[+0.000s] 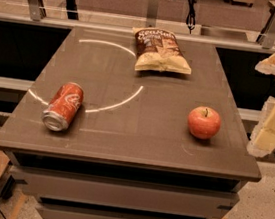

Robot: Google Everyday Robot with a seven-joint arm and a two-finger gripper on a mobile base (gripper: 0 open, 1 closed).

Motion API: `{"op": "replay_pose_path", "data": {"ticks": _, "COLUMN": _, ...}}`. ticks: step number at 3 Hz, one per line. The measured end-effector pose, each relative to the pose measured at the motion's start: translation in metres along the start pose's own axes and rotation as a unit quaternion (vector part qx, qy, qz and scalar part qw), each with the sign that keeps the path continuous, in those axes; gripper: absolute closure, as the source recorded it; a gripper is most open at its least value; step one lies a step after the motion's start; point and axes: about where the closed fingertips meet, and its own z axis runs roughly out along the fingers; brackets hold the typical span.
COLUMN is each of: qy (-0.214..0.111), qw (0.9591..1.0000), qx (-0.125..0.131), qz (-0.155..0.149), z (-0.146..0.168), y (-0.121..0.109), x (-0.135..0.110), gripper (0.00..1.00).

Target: Pick coke can

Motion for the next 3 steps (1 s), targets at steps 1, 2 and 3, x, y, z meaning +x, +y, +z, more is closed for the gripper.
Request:
{"op": "replay_pose_path", "data": {"ticks": 1, "qy": 0.0, "qw": 1.0, "qx": 0.0, "qz": 0.0, "z": 0.0, "y": 0.0, "x": 0.0, "gripper": 0.0}}
{"op": "replay_pose_path", "data": {"ticks": 2, "qy": -0.014, "qw": 0.9999, "qx": 0.003, "qz": -0.006, "z": -0.002, "y": -0.002, "x": -0.006, "gripper": 0.0}}
{"op": "replay_pose_path", "data": {"ticks": 3, "qy": -0.068, "qw": 0.9971, "qx": -0.001, "qz": -0.034, "z": 0.003, "y": -0.004, "x": -0.036, "gripper": 0.0}}
